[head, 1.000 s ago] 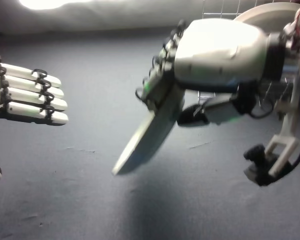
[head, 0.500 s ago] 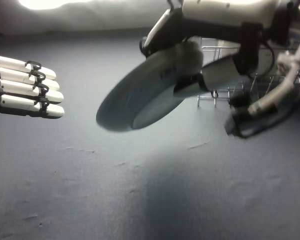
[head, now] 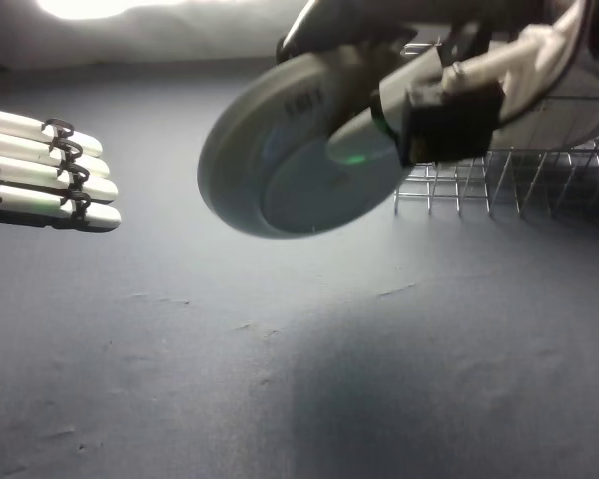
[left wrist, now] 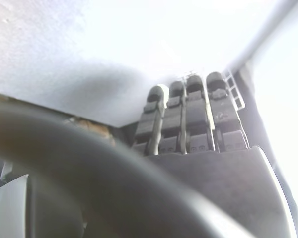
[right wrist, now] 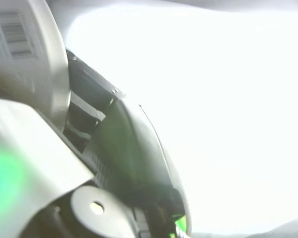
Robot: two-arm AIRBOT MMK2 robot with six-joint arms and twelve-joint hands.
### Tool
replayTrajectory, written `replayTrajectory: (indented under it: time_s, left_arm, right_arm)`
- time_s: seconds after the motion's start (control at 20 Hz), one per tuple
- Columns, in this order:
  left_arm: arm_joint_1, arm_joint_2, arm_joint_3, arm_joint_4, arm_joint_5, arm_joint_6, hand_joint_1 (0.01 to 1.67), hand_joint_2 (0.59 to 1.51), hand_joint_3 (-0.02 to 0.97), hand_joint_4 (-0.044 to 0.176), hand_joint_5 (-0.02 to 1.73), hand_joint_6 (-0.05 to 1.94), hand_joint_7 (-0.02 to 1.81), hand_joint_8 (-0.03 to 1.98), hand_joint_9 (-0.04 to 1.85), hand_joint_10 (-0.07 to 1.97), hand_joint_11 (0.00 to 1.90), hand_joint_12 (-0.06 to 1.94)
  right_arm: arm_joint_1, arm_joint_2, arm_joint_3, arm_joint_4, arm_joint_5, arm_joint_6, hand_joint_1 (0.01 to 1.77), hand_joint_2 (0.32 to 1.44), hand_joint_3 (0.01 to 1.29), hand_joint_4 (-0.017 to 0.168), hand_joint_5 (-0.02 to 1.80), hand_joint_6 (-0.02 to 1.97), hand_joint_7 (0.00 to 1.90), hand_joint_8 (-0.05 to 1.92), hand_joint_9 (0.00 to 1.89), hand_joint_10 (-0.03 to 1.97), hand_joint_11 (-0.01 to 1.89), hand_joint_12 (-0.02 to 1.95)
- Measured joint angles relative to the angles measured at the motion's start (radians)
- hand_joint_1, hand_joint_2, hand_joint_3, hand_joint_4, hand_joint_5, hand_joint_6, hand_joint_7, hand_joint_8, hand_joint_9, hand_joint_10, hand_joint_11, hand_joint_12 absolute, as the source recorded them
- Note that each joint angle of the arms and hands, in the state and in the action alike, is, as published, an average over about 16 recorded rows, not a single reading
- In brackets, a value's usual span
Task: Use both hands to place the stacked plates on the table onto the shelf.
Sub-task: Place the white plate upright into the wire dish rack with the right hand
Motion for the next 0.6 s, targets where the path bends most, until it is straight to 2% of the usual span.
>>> replayTrajectory:
  time_s: [0.25,0.6]
  left_arm:
    - [0.000,-0.004,0.013,0.006,0.000,-0.003,0.02,1.102,0.020,-0.001,0.04,0.01,0.02,0.00,0.02,0.01,0.02,0.01]
    - [0.000,-0.016,0.035,0.010,0.000,-0.009,0.02,1.097,0.020,-0.001,0.04,0.01,0.02,0.00,0.02,0.01,0.02,0.01]
  right_arm:
    - [0.037,-0.016,0.031,0.051,-0.055,0.001,1.37,0.98,0.01,-0.003,0.91,0.99,1.04,0.87,1.00,1.00,0.86,1.12]
    - [0.074,-0.027,0.077,0.046,-0.086,0.000,1.38,0.98,0.01,-0.003,0.91,0.99,1.03,0.86,1.00,1.01,0.85,1.13]
